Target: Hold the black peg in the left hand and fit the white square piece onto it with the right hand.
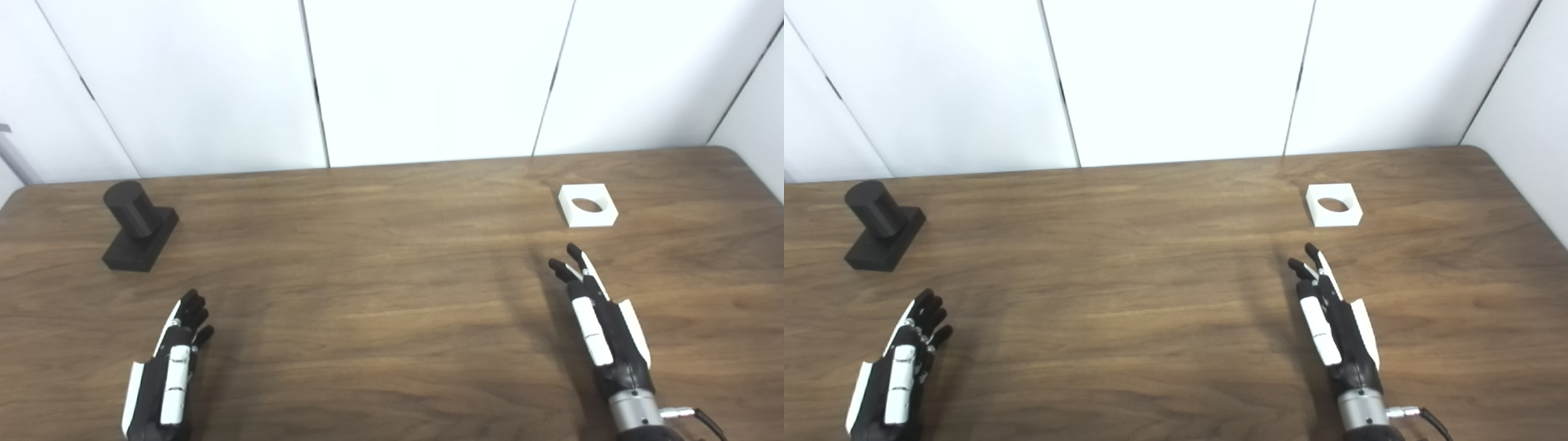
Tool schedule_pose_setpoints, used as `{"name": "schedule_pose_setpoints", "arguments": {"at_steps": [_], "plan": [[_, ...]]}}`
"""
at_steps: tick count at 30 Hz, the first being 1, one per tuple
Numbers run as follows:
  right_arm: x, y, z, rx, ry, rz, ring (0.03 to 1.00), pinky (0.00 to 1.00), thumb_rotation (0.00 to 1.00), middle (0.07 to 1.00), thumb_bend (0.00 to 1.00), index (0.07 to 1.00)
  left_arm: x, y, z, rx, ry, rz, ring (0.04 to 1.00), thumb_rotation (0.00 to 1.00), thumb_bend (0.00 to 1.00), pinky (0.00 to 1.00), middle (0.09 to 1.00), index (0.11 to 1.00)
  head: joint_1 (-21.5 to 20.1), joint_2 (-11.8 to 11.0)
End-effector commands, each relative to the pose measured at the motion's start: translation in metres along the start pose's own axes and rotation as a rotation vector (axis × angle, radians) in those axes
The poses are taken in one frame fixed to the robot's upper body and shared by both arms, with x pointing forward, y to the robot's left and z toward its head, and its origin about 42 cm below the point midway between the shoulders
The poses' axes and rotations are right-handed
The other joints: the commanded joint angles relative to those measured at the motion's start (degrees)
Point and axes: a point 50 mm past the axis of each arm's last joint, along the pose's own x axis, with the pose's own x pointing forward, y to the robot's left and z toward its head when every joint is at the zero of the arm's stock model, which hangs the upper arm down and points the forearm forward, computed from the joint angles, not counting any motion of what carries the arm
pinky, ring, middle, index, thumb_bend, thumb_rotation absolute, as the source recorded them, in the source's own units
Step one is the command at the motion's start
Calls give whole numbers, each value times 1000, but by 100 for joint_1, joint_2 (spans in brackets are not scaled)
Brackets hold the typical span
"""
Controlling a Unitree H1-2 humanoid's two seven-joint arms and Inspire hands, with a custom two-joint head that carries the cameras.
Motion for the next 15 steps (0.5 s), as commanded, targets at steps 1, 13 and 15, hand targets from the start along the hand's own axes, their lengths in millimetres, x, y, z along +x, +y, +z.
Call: {"name": "schedule_pose_setpoints", "arguments": {"at_steps": [1,13,15], "plan": [[4,12,7,45,-15,-12,915,996,1000,877,471,960,-1,-5,0,-11,5,-3,947,909,565,915,949,946,-3,5],[3,12,7,47,-21,-8,903,974,1000,873,463,957,-1,-6,0,-13,6,-5,949,917,545,914,950,947,1,12],[4,11,7,48,-20,-7,914,990,1000,875,467,959,-1,-6,0,-12,7,-1,949,912,545,912,949,947,5,8]]}}
